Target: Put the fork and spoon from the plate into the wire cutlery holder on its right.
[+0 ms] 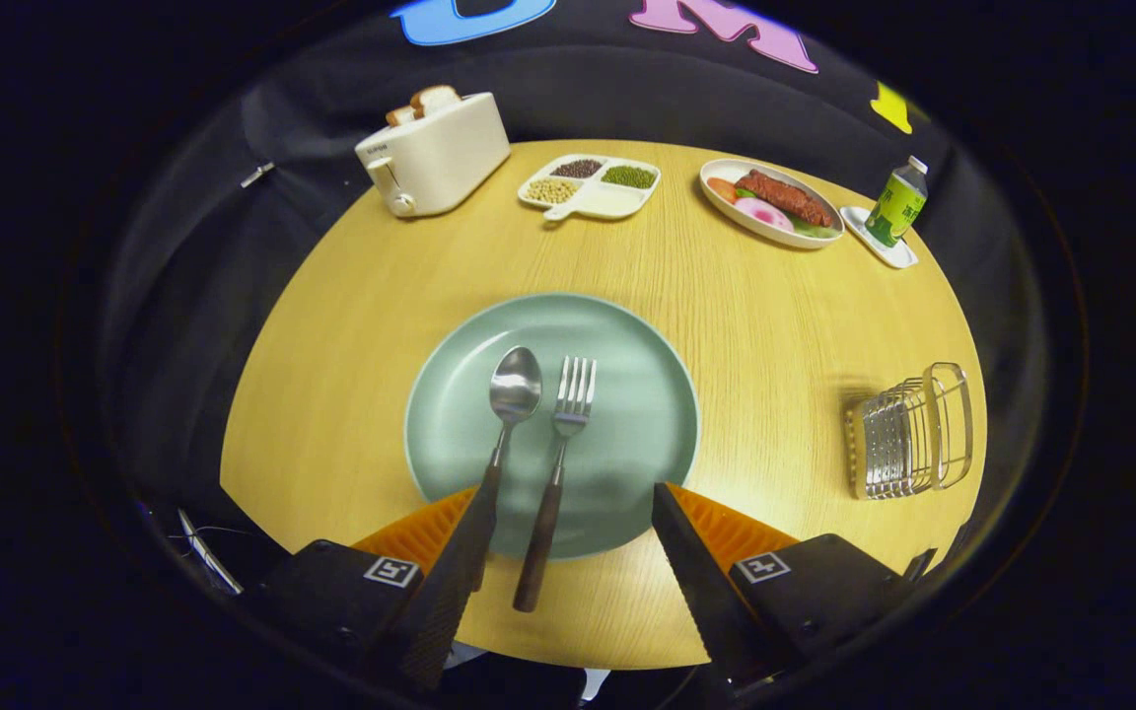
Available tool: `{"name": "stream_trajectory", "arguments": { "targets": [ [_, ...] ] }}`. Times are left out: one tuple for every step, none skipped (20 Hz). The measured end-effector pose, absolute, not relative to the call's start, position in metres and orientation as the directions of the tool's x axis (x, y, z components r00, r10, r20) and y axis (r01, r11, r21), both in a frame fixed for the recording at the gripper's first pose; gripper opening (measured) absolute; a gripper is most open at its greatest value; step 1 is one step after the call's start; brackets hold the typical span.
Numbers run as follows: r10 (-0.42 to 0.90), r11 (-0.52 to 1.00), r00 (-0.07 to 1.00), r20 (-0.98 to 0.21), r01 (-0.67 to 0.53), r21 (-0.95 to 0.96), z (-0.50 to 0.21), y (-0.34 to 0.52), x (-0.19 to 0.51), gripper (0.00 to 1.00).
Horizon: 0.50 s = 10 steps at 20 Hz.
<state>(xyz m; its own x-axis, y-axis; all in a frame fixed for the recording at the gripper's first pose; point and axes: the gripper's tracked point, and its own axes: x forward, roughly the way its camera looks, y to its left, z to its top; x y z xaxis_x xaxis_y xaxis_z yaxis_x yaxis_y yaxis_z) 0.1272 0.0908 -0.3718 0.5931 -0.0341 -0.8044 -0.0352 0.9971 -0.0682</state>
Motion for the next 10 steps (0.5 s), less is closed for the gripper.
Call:
{"name": "stream_trajectory", "arguments": {
  "targets": [
    [-0.049, 0.996, 0.582, -0.812, -0.037, -0.087, -0.377, 0.089, 0.129, 1.0],
    [-0.059, 0.994, 0.568, -0.821, -0.043, -0.101, -0.382, 0.088, 0.129, 1.0],
    [-0.066, 0.992, 0.553, -0.831, -0.05, -0.112, -0.387, 0.087, 0.13, 1.0],
    [-0.071, 0.991, 0.549, -0.833, -0.056, -0.122, -0.39, 0.088, 0.133, 1.0],
    [-0.077, 0.99, 0.536, -0.841, -0.062, -0.13, -0.394, 0.088, 0.134, 0.98],
    [-0.077, 0.989, 0.524, -0.848, -0.07, -0.133, -0.398, 0.09, 0.134, 0.96],
    [-0.078, 0.987, 0.504, -0.86, -0.08, -0.136, -0.402, 0.091, 0.133, 0.95],
    [-0.08, 0.985, 0.487, -0.87, -0.093, -0.143, -0.405, 0.091, 0.132, 0.92],
    [-0.081, 0.984, 0.468, -0.88, -0.106, -0.147, -0.41, 0.091, 0.13, 0.89],
    [-0.079, 0.983, 0.452, -0.888, -0.113, -0.145, -0.413, 0.092, 0.128, 0.87]
  ]
}}
